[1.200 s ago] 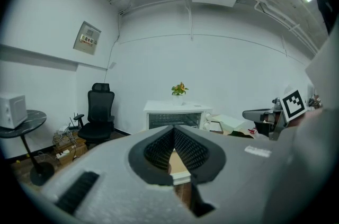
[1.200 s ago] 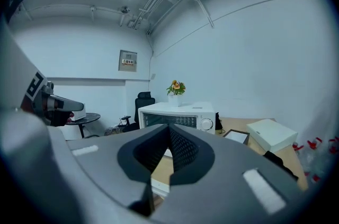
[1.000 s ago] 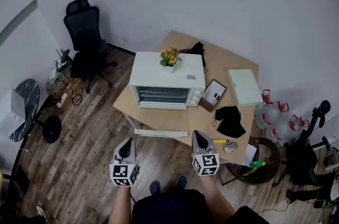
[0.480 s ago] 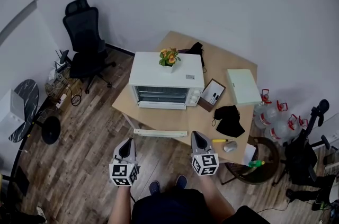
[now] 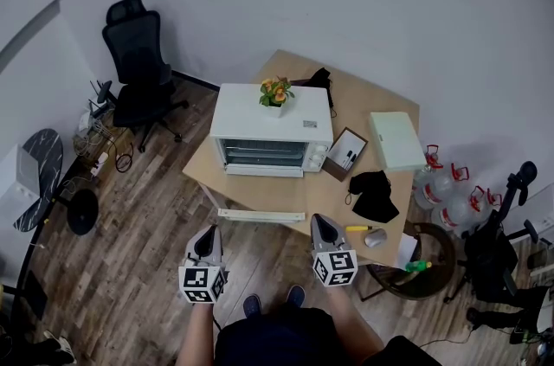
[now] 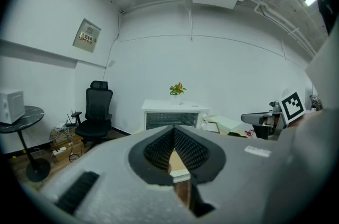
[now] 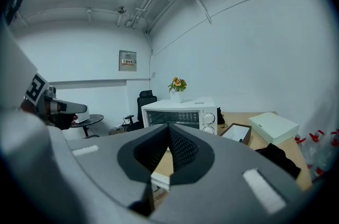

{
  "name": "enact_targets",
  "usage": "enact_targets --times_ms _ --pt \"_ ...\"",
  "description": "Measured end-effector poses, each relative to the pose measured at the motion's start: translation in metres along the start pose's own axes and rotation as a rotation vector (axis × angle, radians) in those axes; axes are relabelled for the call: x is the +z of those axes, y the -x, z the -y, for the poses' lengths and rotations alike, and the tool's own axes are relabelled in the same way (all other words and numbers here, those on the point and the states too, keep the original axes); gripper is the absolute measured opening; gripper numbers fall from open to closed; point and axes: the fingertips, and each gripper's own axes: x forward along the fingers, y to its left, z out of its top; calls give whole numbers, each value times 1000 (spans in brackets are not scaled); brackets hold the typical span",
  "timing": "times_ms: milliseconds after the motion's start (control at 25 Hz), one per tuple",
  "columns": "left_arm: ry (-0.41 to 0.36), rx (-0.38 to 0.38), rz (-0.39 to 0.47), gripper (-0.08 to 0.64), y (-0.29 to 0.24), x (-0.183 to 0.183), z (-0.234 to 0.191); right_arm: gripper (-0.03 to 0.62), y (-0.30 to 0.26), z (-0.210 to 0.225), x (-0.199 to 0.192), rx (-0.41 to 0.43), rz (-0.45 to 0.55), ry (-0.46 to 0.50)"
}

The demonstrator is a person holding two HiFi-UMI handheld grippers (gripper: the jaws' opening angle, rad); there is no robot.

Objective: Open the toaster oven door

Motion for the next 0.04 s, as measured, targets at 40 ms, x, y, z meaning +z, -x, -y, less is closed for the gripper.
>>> enact_targets --times_ms 40 --pt "0 1 0 -5 1 -1 0 11 0 -1 -1 1 -1 1"
